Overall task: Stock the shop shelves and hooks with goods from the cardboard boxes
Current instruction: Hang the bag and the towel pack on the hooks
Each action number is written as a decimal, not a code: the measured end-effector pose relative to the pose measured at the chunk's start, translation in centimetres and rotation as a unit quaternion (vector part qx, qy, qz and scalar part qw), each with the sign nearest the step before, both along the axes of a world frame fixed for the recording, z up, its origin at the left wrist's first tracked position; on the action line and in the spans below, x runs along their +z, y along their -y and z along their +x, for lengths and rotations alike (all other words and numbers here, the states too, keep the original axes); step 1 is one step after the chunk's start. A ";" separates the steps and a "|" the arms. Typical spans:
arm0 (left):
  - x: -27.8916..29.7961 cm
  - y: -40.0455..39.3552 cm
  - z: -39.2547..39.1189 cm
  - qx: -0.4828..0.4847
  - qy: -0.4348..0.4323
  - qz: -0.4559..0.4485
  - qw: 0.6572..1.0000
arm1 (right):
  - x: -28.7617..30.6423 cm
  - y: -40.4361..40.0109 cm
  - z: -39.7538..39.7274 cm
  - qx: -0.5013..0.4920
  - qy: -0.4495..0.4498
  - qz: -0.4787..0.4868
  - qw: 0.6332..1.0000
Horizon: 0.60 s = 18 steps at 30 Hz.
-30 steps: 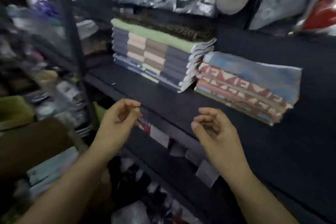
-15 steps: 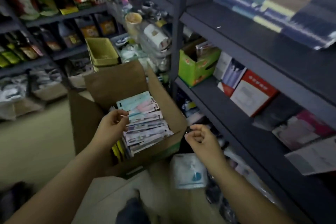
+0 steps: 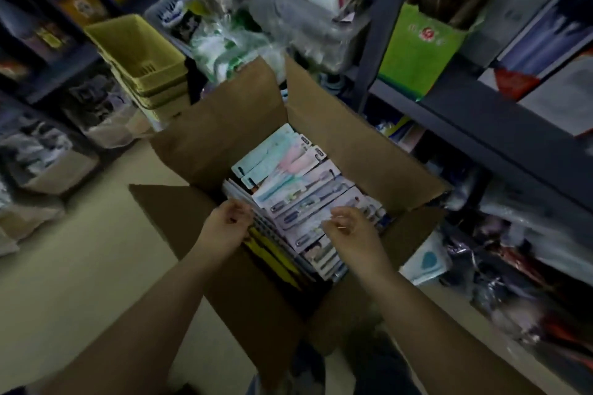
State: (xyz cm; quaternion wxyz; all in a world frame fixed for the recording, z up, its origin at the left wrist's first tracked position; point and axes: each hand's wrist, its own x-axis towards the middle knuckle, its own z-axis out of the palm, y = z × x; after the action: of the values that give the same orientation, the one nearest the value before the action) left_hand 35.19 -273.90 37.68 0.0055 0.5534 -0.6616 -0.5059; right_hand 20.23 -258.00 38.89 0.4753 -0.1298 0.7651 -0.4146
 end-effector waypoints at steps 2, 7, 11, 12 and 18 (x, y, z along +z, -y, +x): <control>-0.5 0.8 0.0 -0.013 0.010 0.013 1.000 | -0.6 0.6 0.5 -0.026 0.016 0.020 0.999; -1.3 2.9 0.2 -0.040 0.034 0.008 0.999 | -2.8 1.9 1.5 -0.029 0.025 0.043 0.998; -2.6 5.6 -0.1 -0.069 0.042 -0.010 0.997 | -4.8 3.1 1.9 -0.047 0.032 0.050 0.997; -3.0 6.3 -0.3 -0.076 0.043 -0.010 0.996 | -5.3 3.4 2.1 -0.056 0.031 0.056 0.996; -7.9 10.6 -3.7 -0.147 0.063 0.049 0.986 | -9.4 6.7 2.5 -0.167 0.045 0.121 0.977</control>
State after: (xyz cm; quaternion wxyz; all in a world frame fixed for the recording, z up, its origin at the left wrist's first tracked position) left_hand 31.46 -284.47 29.82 -0.1377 0.4800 -0.7094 -0.4974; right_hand 22.73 -264.71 29.46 0.4453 0.0774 0.7983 -0.3979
